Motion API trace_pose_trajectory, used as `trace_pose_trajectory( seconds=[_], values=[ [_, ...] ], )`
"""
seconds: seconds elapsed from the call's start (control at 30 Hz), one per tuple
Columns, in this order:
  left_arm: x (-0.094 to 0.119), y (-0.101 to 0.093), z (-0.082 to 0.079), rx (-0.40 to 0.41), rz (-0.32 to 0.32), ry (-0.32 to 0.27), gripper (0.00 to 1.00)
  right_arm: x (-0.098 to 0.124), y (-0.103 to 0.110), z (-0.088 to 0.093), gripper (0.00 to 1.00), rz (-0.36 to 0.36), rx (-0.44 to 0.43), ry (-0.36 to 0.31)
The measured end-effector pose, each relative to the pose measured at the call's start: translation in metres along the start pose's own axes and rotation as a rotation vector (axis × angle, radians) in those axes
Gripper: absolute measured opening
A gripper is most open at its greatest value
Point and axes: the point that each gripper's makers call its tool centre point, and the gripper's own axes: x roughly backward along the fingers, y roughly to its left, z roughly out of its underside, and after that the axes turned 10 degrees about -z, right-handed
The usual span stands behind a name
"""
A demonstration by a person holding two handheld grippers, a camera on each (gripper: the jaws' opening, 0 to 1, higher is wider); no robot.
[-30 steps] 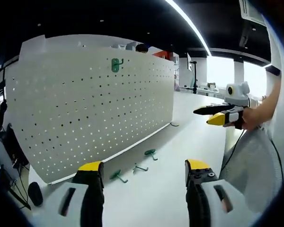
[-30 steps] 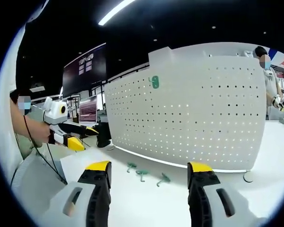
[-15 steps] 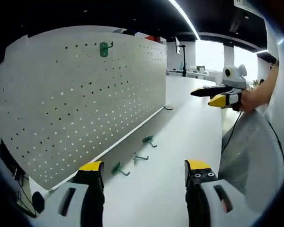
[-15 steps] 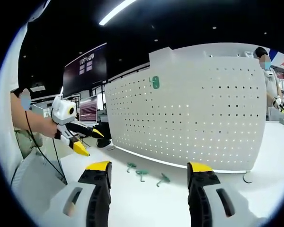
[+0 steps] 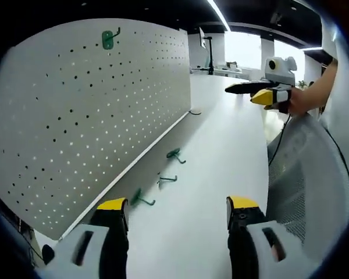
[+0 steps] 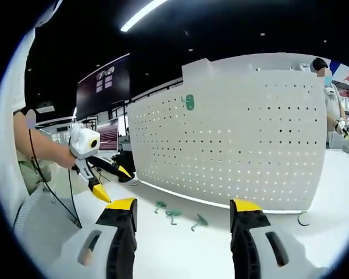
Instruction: Insert the hook assembly into the mounting plate slot until the hook locks in place.
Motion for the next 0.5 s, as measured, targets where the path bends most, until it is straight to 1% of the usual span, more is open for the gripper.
trace_pose_trajectory(
  seconds=[0.17,0.2,0.27,0.37,0.5],
  values=[
    [-0.003,0.001,0.011,-0.053,0.021,0.049,0.7,-0.002,0.002,-0.001,0.63,-0.007,0.011,0.003],
    [-0.004,0.002,0.014,-0.074,0.026,0.061,0.7,-0.003,0.002,-0.002,0.63,-0.008,0.01,0.001],
    [-0.006,0.003,0.017,-0.088,0.031,0.08,0.7,-0.004,0.002,-0.002,0.64,-0.01,0.01,0.002],
    [-0.008,0.004,0.019,-0.093,0.042,0.096,0.7,-0.004,0.001,-0.001,0.64,-0.01,0.006,0.001],
    [-0.011,0.005,0.021,-0.127,0.059,0.112,0.7,-0.004,-0.001,-0.002,0.64,-0.005,0.011,0.002]
  ],
)
